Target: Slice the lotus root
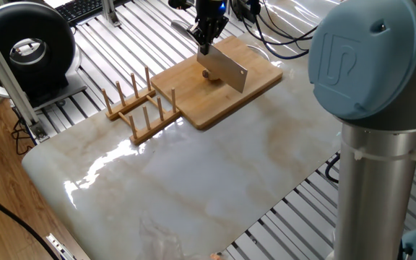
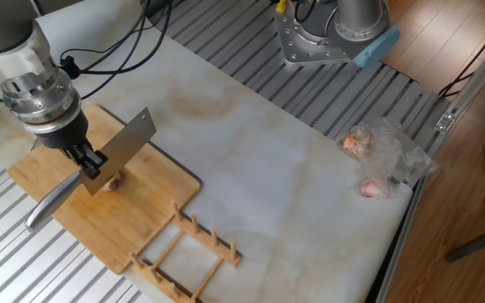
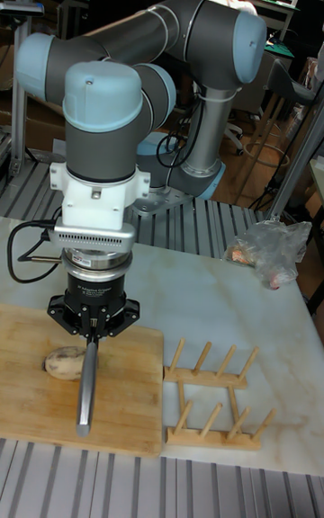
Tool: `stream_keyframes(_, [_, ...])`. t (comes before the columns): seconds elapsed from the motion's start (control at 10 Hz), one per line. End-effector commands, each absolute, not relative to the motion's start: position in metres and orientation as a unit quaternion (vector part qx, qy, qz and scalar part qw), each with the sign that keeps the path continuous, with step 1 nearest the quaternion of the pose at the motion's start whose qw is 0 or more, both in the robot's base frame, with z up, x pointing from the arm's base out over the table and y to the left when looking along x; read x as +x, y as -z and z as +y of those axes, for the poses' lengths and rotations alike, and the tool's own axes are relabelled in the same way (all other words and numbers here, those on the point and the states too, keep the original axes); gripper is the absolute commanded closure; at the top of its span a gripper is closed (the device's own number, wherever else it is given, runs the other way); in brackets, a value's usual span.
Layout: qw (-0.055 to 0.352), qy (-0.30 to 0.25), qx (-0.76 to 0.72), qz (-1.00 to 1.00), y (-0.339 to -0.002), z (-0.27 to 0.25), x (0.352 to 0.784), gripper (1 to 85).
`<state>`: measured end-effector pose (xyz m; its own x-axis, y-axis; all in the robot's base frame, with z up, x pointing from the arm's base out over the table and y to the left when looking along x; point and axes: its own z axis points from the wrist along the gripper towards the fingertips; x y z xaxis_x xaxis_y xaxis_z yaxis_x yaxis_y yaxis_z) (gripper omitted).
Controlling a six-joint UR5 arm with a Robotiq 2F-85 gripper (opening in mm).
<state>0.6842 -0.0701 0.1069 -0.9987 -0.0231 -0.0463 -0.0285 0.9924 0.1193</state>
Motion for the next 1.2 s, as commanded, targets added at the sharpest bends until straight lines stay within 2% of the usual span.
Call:
stream_keyframes(0.0, [0.028,-0.067,-0.014,0.997,-0.1066,-0.0718,0.6850,84.3])
stream_keyframes(0.3, [0.028,-0.076,-0.014,0.997,-0.1066,-0.0683,0.6849,84.3])
stream_keyframes(1.1, [0.024,-0.055,-0.008,0.998,-0.0987,-0.0773,0.6847,84.3])
